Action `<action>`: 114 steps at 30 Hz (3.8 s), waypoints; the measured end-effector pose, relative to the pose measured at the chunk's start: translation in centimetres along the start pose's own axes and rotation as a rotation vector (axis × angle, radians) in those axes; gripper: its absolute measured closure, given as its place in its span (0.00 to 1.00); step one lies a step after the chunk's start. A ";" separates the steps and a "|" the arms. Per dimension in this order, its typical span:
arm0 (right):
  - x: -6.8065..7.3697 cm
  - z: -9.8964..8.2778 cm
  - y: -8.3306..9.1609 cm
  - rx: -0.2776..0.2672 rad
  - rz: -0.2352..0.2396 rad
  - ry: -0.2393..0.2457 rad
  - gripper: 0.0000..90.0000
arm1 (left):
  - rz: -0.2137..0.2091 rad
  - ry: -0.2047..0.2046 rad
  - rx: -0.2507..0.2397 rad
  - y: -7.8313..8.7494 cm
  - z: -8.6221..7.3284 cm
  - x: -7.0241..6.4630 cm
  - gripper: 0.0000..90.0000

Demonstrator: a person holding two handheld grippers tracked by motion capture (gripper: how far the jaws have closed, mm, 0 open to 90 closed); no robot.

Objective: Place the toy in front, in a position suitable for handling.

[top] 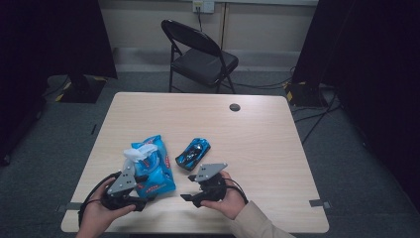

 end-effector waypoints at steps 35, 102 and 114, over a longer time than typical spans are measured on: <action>-2.3 -7.7 3.2 0.030 -0.072 -0.135 0.32 | 0.044 0.097 0.100 -4.4 1.2 5.8 0.64; -5.9 -12.9 5.1 0.114 -0.239 -0.236 0.15 | 0.042 0.219 0.150 -14.3 11.6 4.1 0.18; -5.9 -12.9 5.1 0.115 -0.238 -0.237 0.15 | 0.053 0.240 0.163 -15.2 10.6 3.9 0.18</action>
Point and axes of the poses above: each handheld gripper's, and its own axes: y roughly backward along the jaws, z roughly out of its top, x roughly to its left, the point moved 2 cm from there along -y, roughly forward along the jaws, and after that the axes turned 15 degrees about x, right-handed, at the moved point
